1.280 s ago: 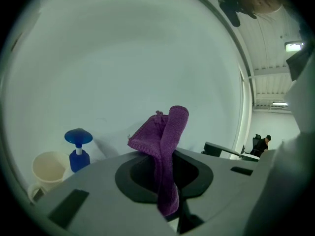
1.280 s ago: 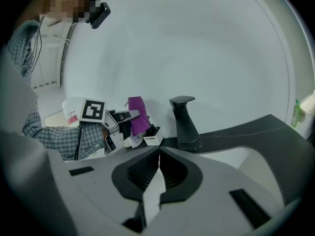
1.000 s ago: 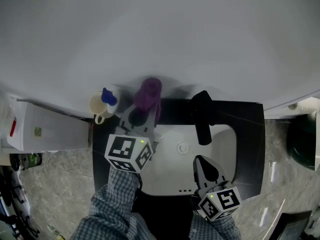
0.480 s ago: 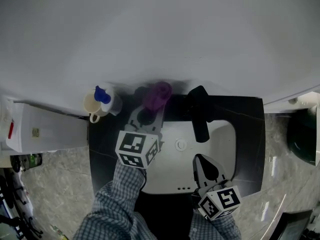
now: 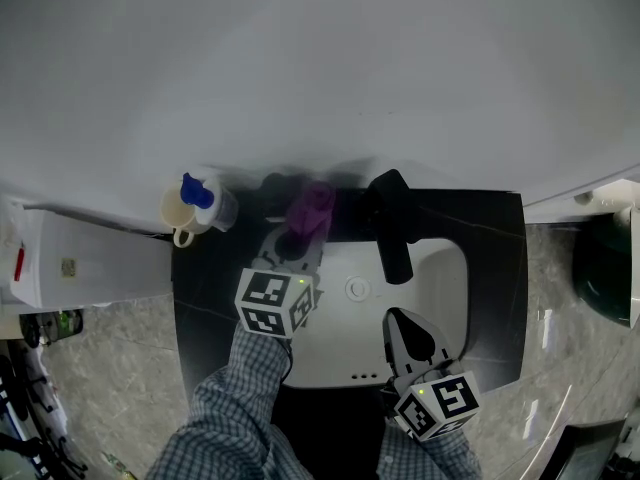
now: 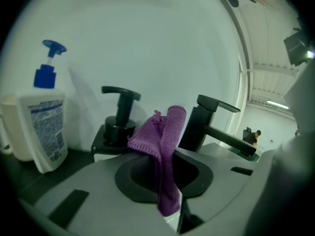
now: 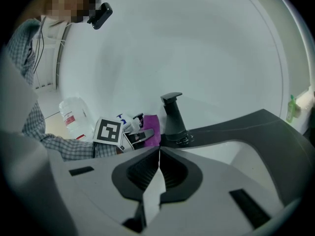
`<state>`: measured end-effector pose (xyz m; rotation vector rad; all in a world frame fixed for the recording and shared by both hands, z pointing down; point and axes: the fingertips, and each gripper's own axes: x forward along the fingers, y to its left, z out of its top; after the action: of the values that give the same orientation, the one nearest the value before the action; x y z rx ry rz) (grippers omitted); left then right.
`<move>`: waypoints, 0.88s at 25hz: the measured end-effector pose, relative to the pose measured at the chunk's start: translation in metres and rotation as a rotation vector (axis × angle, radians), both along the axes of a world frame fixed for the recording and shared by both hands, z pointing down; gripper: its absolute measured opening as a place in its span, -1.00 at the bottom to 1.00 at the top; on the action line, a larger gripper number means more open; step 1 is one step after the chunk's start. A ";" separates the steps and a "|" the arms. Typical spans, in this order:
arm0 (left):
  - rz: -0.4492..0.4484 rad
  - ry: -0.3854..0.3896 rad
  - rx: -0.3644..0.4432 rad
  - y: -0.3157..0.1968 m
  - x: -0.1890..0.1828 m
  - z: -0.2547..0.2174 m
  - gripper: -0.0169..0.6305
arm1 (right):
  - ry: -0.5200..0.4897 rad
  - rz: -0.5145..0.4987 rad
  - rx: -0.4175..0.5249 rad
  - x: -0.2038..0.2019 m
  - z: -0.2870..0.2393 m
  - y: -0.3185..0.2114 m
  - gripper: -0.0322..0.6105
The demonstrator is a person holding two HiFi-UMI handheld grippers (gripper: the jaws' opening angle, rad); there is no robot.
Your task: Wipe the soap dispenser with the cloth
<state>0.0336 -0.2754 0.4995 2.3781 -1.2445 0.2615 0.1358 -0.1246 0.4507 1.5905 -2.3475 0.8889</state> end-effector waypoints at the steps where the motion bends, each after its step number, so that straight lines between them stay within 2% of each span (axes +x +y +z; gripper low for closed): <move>1: -0.028 0.016 -0.016 0.002 -0.007 0.003 -0.76 | 0.000 0.000 0.000 0.000 0.000 0.000 -0.84; 3: -0.064 0.029 -0.020 0.005 -0.020 0.002 -0.76 | 0.000 -0.001 -0.001 0.001 0.000 0.001 -0.84; 8: -0.036 -0.039 0.031 0.015 -0.031 -0.006 -0.76 | -0.002 -0.009 0.004 -0.006 -0.001 0.001 -0.84; 15: -0.110 -0.038 0.031 0.028 -0.063 -0.016 -0.76 | -0.009 -0.026 0.044 -0.019 -0.017 -0.005 -0.84; 22: -0.158 -0.042 0.075 0.050 -0.102 -0.050 -0.76 | 0.006 -0.046 0.074 -0.031 -0.029 -0.009 -0.84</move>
<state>-0.0679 -0.2251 0.4493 2.3307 -1.4775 0.2203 0.1049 -0.1333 0.4214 1.5575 -2.4287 0.7951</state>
